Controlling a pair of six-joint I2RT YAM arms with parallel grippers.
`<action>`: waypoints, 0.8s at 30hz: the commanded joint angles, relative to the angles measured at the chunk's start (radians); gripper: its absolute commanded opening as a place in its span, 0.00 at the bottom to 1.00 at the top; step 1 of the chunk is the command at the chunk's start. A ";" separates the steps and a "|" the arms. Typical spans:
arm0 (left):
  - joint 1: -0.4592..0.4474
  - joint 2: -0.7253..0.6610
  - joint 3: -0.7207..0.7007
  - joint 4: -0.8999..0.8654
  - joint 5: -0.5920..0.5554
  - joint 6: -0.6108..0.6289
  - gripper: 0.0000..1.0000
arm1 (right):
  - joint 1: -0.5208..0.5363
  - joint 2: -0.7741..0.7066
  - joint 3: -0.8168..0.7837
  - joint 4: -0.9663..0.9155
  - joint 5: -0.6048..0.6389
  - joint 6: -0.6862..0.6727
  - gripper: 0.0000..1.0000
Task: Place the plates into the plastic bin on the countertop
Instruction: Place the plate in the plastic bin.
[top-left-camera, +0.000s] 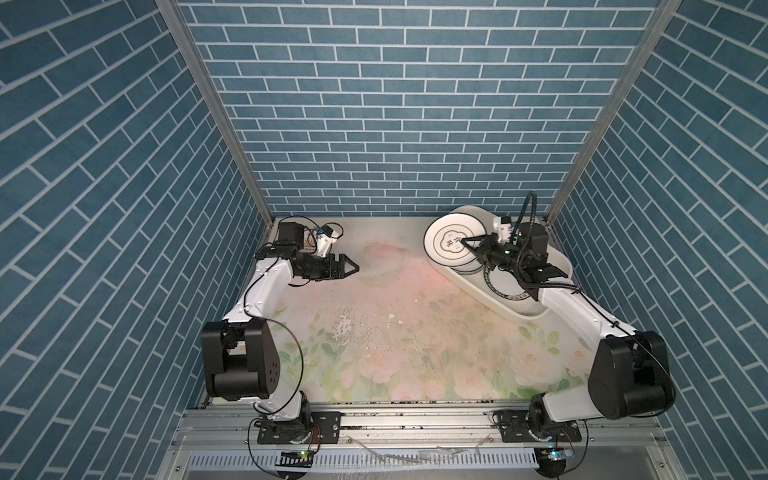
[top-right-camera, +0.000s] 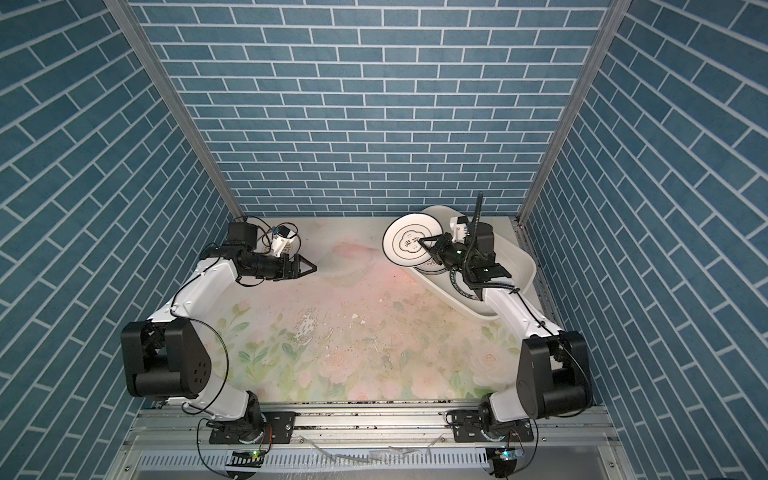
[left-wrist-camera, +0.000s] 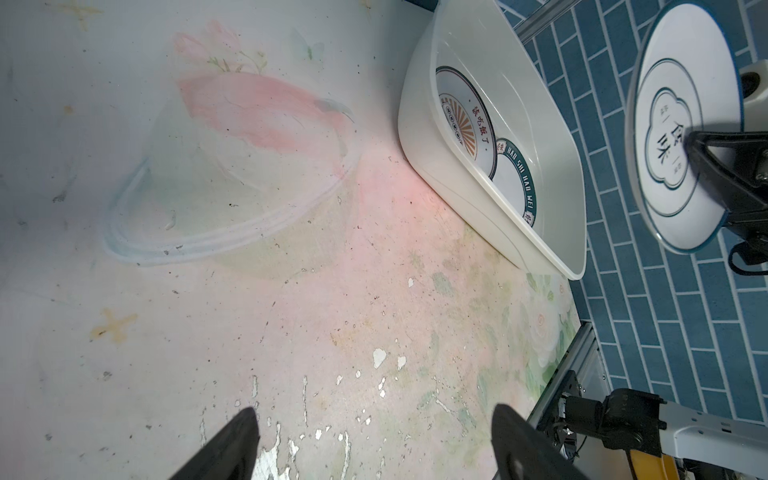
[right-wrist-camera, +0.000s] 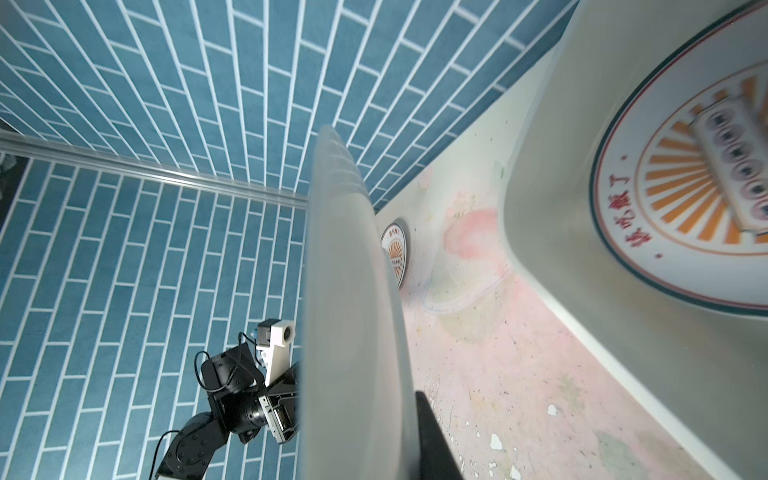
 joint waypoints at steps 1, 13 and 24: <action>0.006 -0.023 -0.012 -0.028 -0.010 0.006 0.89 | -0.056 -0.067 -0.037 -0.050 -0.056 -0.041 0.17; 0.006 -0.038 -0.042 -0.025 -0.013 -0.001 0.89 | -0.254 -0.150 -0.187 -0.043 -0.126 -0.055 0.17; 0.006 -0.033 -0.032 -0.011 -0.008 -0.032 0.89 | -0.398 -0.113 -0.257 0.001 -0.186 -0.081 0.17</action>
